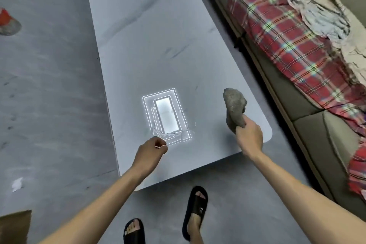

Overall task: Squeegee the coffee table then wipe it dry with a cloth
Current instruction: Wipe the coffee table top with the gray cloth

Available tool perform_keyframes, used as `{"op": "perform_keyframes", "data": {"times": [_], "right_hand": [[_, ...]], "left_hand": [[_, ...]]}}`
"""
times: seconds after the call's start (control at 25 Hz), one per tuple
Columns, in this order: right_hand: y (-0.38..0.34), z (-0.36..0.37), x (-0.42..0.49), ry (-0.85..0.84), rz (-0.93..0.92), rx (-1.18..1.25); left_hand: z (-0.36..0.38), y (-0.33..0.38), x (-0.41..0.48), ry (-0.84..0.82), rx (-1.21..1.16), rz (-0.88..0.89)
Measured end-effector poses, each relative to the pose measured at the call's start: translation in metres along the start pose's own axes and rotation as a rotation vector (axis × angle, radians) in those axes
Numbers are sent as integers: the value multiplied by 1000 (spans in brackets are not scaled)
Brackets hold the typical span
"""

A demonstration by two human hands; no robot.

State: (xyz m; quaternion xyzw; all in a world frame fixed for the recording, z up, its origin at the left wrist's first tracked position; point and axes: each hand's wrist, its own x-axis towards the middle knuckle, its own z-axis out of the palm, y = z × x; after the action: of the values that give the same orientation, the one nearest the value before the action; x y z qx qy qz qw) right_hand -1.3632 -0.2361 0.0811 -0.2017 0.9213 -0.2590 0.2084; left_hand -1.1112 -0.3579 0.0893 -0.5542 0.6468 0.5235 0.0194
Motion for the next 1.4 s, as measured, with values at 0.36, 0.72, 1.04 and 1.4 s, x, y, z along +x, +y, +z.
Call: {"op": "perform_keyframes", "data": {"times": [0.36, 0.72, 1.04, 1.4], "right_hand": [[114, 142, 121, -251, -421, -369], [64, 215, 128, -2, -283, -231], [-52, 346, -3, -241, -671, -266], [-37, 337, -34, -653, -1249, -501]], "left_hand": [[49, -59, 133, 305, 62, -154], [-11, -164, 172, 387, 82, -173], [-46, -192, 161, 392, -335, -216], [-51, -193, 132, 331, -283, -245]]}}
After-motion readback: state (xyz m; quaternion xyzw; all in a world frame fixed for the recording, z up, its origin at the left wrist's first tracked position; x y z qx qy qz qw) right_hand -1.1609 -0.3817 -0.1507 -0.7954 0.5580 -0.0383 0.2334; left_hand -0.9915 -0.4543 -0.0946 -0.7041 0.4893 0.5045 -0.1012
